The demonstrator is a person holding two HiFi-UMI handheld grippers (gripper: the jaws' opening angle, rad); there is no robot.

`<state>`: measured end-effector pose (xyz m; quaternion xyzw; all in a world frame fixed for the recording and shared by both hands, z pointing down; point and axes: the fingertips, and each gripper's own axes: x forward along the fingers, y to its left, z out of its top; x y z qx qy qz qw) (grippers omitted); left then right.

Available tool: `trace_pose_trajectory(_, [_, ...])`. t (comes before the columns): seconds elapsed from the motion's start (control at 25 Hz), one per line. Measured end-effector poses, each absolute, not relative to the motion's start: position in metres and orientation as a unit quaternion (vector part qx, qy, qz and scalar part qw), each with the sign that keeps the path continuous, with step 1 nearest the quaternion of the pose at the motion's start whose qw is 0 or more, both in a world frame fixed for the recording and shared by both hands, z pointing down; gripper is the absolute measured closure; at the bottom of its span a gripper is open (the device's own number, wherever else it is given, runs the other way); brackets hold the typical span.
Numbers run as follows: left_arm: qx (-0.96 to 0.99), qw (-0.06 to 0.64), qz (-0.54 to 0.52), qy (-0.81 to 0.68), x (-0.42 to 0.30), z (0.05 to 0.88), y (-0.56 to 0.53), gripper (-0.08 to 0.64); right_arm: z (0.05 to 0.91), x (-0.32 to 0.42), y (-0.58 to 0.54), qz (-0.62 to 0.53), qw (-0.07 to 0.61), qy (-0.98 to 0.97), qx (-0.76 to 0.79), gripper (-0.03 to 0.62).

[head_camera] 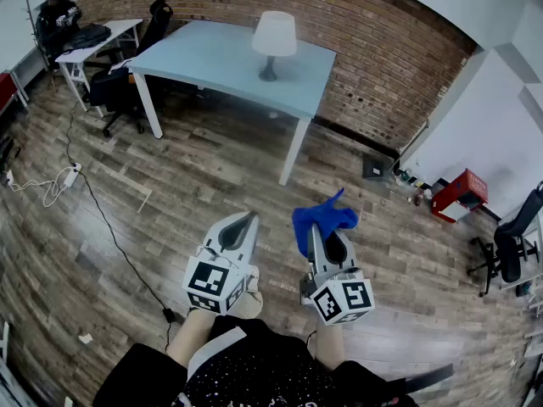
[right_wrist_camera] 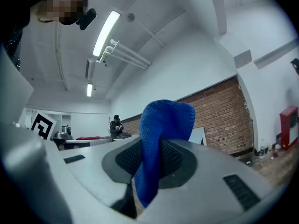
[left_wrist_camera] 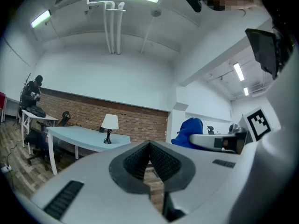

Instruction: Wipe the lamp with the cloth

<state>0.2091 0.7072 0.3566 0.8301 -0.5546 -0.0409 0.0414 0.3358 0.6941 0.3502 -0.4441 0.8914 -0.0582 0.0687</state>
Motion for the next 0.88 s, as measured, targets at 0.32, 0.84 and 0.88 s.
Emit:
trace_pose_trajectory(0.32, [0.832,0.032,-0.028,-0.553,0.202,0.345,0.583,0.551,0.340,0.323,0.571,-0.064,0.078,0.895,-0.435,0.518])
trace_pose_trajectory(0.84, [0.836,0.044,-0.038,-0.546,0.180,0.346,0.434,0.551,0.335,0.288,0.420,-0.059,0.065,0.903,-0.421,0.518])
trace_pose_trajectory(0.88, [0.836,0.045,-0.037,-0.546,0.179,0.347,0.429,0.551,0.336,0.286,0.415,-0.059,0.065,0.902,-0.422,0.518])
